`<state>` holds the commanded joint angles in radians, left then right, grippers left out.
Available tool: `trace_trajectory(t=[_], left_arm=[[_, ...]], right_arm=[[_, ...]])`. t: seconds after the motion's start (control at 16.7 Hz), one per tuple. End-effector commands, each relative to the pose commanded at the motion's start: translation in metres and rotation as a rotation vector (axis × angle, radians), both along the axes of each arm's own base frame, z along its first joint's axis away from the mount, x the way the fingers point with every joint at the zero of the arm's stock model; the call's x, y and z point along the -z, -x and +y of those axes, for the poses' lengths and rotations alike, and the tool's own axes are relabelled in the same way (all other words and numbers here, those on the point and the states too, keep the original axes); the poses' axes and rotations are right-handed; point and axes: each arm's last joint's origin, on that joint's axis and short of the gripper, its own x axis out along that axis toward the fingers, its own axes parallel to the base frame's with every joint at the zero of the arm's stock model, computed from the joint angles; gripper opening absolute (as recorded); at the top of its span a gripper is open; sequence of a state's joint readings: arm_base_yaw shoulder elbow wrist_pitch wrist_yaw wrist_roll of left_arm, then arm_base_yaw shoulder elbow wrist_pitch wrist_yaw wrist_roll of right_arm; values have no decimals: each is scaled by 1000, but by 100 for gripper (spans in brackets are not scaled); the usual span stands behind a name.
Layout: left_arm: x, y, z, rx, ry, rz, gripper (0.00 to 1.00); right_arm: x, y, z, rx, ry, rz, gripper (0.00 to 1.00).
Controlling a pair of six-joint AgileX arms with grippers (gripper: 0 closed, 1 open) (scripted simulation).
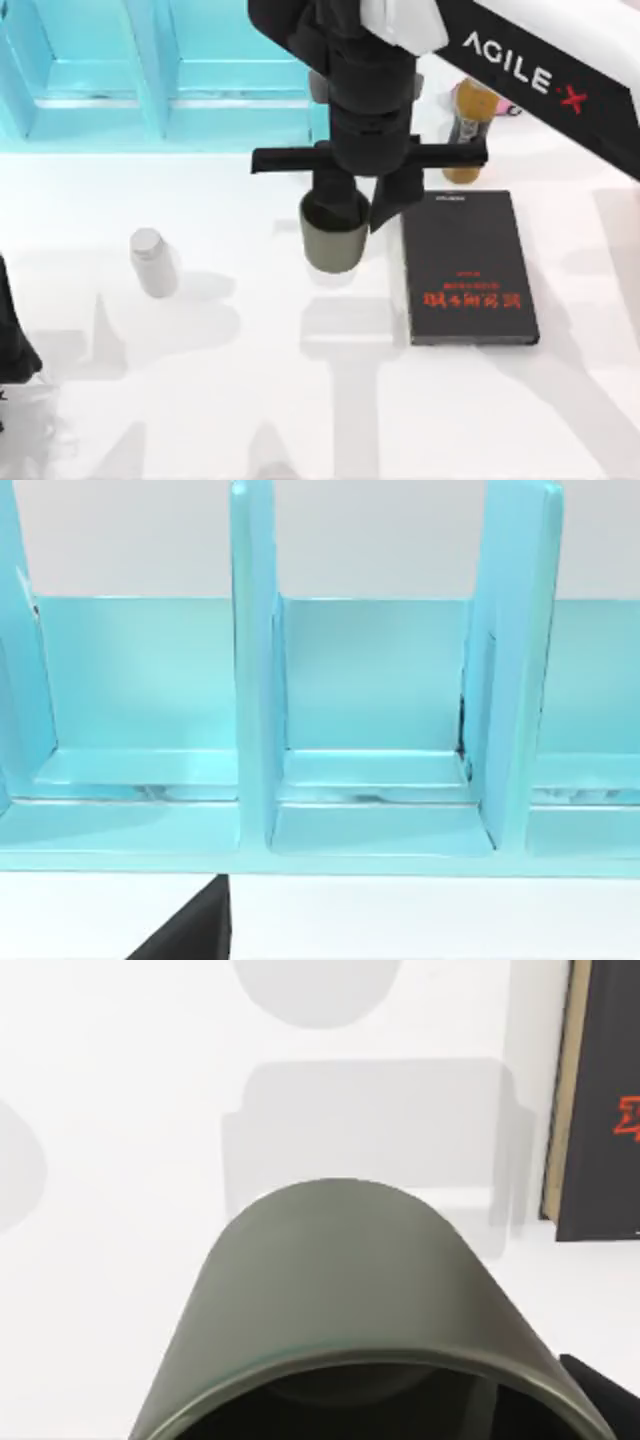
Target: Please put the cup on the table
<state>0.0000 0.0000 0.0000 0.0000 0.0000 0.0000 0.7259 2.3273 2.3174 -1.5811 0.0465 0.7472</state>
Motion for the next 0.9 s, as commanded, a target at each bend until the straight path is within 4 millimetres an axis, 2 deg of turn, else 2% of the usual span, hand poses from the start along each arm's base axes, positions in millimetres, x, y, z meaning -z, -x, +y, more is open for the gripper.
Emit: trace_trajectory(t=[0.42,0.54,0.72,0.9], left_arm=[[0,0,0,0,0,0,100],[0,0,0,0,0,0,100],[0,0,0,0,0,0,100],[0,0,0,0,0,0,100]], right_arm=[[3,0,1,8,-4,0,0],[16,-3,2,17,-5,0,0],[49,-1,6,8,0,2,0],[64,1,9,0,2,1,0]])
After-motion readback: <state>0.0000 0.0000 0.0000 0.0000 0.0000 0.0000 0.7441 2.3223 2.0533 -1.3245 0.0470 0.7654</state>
